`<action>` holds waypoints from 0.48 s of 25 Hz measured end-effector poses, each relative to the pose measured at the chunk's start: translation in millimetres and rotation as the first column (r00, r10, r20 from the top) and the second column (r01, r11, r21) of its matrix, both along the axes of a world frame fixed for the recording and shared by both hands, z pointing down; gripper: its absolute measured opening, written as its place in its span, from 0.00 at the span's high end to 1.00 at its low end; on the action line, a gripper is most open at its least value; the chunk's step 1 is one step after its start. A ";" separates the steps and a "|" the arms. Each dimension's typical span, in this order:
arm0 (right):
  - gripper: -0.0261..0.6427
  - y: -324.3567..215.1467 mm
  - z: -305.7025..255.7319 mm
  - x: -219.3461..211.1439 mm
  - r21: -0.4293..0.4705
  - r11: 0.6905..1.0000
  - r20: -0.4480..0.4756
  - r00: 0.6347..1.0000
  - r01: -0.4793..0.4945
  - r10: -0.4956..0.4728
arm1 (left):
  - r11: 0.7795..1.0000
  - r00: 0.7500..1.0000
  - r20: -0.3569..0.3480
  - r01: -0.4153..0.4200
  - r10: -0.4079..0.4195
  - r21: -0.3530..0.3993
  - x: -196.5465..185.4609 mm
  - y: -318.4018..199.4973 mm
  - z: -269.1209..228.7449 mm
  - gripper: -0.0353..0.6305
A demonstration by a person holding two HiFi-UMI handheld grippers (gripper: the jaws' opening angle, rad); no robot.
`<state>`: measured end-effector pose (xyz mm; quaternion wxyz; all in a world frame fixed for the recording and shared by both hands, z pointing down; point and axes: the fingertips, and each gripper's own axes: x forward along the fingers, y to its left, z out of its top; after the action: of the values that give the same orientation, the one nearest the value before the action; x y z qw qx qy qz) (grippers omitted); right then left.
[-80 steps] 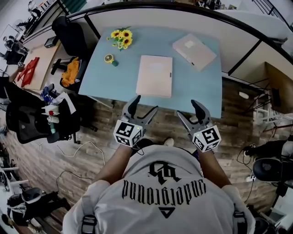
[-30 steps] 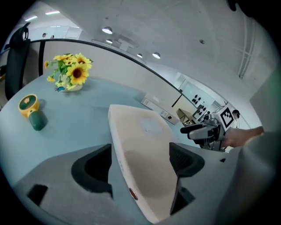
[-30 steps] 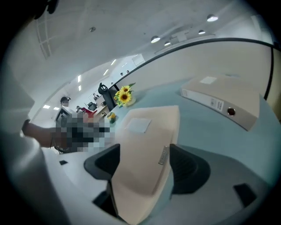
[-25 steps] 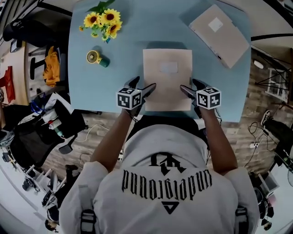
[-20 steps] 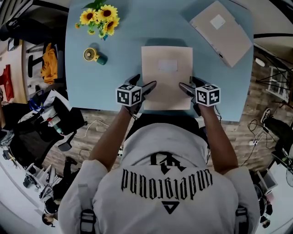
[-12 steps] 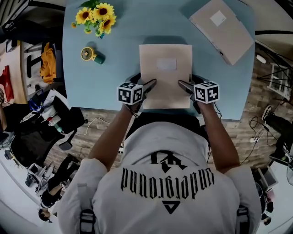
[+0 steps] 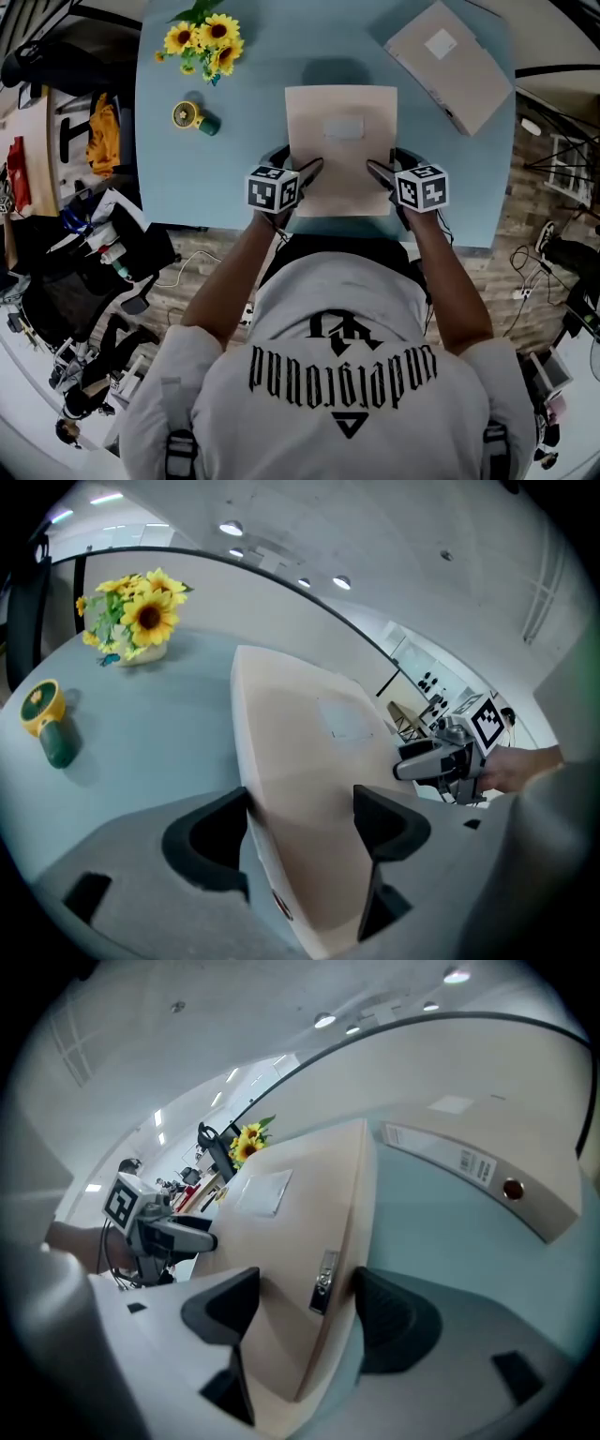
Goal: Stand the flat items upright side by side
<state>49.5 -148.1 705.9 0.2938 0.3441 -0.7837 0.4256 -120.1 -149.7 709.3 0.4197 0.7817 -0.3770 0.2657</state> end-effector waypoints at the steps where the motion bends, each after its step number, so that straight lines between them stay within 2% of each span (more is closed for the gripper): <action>1: 0.48 -2.8 -5.7 -0.3 0.017 1.000 -0.004 1.000 0.001 -0.001 | 1.000 1.000 0.005 -0.006 0.006 0.018 -0.2 -3.5 -5.8 0.40; 6: 0.49 -20.9 -34.7 -5.5 0.108 0.994 -0.009 1.000 -0.004 0.005 | 0.991 0.998 0.047 -0.045 0.039 0.123 -5.4 -27.7 -38.3 0.40; 12: 0.50 -42.4 -72.8 -6.4 0.247 0.969 -0.058 0.998 0.006 0.008 | 0.960 0.993 0.103 -0.085 0.060 0.266 -5.6 -56.2 -81.5 0.40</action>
<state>43.1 -190.5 633.1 0.2711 0.3907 -0.8214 0.3148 -125.6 -205.9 627.9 0.2811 0.8315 -0.4001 0.2636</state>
